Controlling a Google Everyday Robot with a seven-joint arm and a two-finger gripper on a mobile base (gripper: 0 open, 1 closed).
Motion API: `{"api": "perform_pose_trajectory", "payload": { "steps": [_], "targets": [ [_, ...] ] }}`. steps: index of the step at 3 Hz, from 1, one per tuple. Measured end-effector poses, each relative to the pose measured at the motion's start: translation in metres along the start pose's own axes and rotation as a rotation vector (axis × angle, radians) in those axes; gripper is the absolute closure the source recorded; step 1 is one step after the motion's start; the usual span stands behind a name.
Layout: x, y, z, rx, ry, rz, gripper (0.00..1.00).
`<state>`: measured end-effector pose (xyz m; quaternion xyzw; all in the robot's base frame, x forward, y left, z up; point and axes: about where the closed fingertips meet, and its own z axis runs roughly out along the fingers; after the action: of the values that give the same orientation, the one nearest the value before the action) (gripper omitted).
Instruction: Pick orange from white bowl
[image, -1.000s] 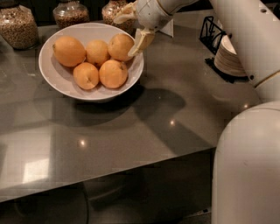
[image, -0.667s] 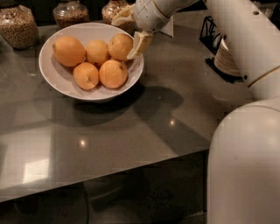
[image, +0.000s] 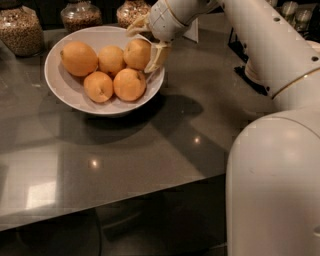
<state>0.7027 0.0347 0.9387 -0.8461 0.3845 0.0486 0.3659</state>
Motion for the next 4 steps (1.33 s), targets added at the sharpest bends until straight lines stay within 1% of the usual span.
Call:
{"api": "perform_pose_trajectory", "payload": {
  "steps": [1, 2, 3, 4],
  "targets": [
    [0.004, 0.001, 0.009, -0.019, 0.007, -0.018, 0.31],
    [0.007, 0.0, 0.017, -0.029, 0.01, -0.029, 0.33],
    [0.007, -0.002, 0.02, -0.029, 0.007, -0.033, 0.52],
    [0.007, -0.004, 0.019, -0.024, 0.001, -0.032, 0.75]
  ]
}}
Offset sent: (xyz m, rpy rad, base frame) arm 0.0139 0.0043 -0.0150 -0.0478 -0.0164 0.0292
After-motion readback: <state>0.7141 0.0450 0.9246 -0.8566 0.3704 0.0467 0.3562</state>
